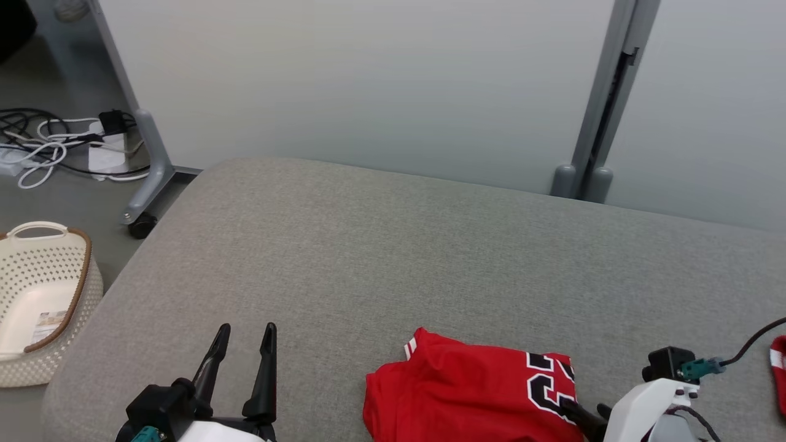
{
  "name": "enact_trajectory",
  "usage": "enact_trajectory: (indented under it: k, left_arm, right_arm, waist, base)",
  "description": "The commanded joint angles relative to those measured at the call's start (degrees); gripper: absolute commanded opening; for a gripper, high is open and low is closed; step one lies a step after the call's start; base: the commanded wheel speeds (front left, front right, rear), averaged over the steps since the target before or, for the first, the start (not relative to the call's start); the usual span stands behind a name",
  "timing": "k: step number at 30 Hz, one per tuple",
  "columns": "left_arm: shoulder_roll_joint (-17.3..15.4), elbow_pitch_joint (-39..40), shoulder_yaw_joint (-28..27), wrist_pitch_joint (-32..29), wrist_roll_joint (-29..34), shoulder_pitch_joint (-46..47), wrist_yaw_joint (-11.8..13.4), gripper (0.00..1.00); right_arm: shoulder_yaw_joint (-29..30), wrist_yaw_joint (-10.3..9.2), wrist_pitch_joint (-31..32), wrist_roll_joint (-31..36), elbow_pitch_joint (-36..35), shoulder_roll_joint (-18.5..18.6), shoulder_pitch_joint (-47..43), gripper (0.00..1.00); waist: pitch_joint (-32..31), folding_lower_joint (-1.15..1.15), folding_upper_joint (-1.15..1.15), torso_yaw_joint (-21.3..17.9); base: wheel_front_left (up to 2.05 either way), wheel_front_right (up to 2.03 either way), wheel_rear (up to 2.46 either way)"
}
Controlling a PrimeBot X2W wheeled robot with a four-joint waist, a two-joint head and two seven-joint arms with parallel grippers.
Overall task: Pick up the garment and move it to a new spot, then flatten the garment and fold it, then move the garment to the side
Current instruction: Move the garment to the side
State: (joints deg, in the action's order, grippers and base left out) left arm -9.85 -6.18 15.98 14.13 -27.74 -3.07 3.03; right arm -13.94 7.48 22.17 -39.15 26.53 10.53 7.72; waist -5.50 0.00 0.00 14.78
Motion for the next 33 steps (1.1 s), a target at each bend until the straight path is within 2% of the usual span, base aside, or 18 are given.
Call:
enact_trajectory:
  k: [1, 5, 9, 10, 11, 12, 18, 22, 27, 33]
  left_arm:
    - [-0.2, -0.1, 0.2, -0.2, 0.1, 1.0, -0.4, 1.00]
    - [-0.5, 0.0, 0.4, -0.5, 0.1, 1.2, -0.2, 1.00]
    - [-0.9, -0.2, 0.4, -0.4, -0.2, 1.4, -0.4, 1.00]
    - [-0.8, -0.2, 0.5, -0.5, -0.2, 1.4, -0.3, 1.00]
    - [-0.8, -0.1, 0.6, -0.5, -0.2, 1.4, -0.2, 1.00]
    - [-0.8, 0.0, 0.6, -0.5, -0.1, 1.4, 0.0, 1.00]
    - [-0.6, 0.3, 1.1, -0.7, -0.4, 1.2, 0.0, 1.00]
    - [-0.1, 0.6, 2.0, -0.7, -0.4, 1.8, -0.5, 1.00]
    - [1.2, 0.9, 3.9, -0.6, 0.0, 2.4, -1.4, 1.00]
    - [3.1, 0.6, 6.4, -0.4, 0.1, 3.6, -2.5, 1.00]
  right_arm:
    - [0.4, 0.05, 1.7, -0.8, 1.9, -0.7, 0.7, 1.00]
    - [1.7, 0.05, 6.7, -2.2, 6.1, -2.5, 1.2, 1.00]
    - [1.8, 0.05, 8.1, -3.4, 7.0, -3.7, 0.9, 1.00]
    - [1.7, 0.05, 7.9, -3.4, 6.9, -3.8, 0.8, 0.87]
    - [1.6, 0.05, 7.3, -3.2, 6.6, -3.8, 0.9, 0.40]
    - [1.5, 0.05, 6.8, -3.2, 6.4, -3.7, 1.0, 0.00]
    - [0.9, 0.05, 3.6, -2.8, 5.1, -2.1, 2.1, 0.00]
    - [-0.5, 0.05, 0.3, -1.8, 2.9, -0.1, 3.3, 0.00]
    - [-4.2, 0.05, -1.6, -0.9, -0.2, 4.0, 5.9, 0.00]
    - [-8.8, 0.05, -0.7, -1.1, -3.2, 8.7, 9.6, 0.00]
  waist:
    - [0.3, 0.00, 0.00, 1.9]
    - [0.4, 0.00, 0.00, 3.4]
    - [0.5, 0.00, 0.00, 4.1]
    - [0.5, 0.00, 0.00, 4.2]
    - [0.5, 0.00, 0.00, 4.2]
    - [0.5, 0.00, 0.00, 4.2]
    - [0.2, 0.00, 0.00, 3.0]
    - [0.1, 0.00, 0.00, 0.6]
    - [0.0, 0.00, 0.00, -5.2]
    - [0.6, 0.00, 0.00, -12.4]
  base:
    - [0.00, 0.00, 0.00]
    - [0.00, 0.00, 0.00]
    - [0.00, 0.00, 0.00]
    - [0.00, 0.00, 0.00]
    - [0.00, 0.00, 0.00]
    - [0.00, 0.00, 0.00]
    - [0.00, 0.00, 0.00]
    - [0.00, 0.00, 0.00]
    - [0.00, 0.00, 0.00]
    - [0.00, 0.00, 0.00]
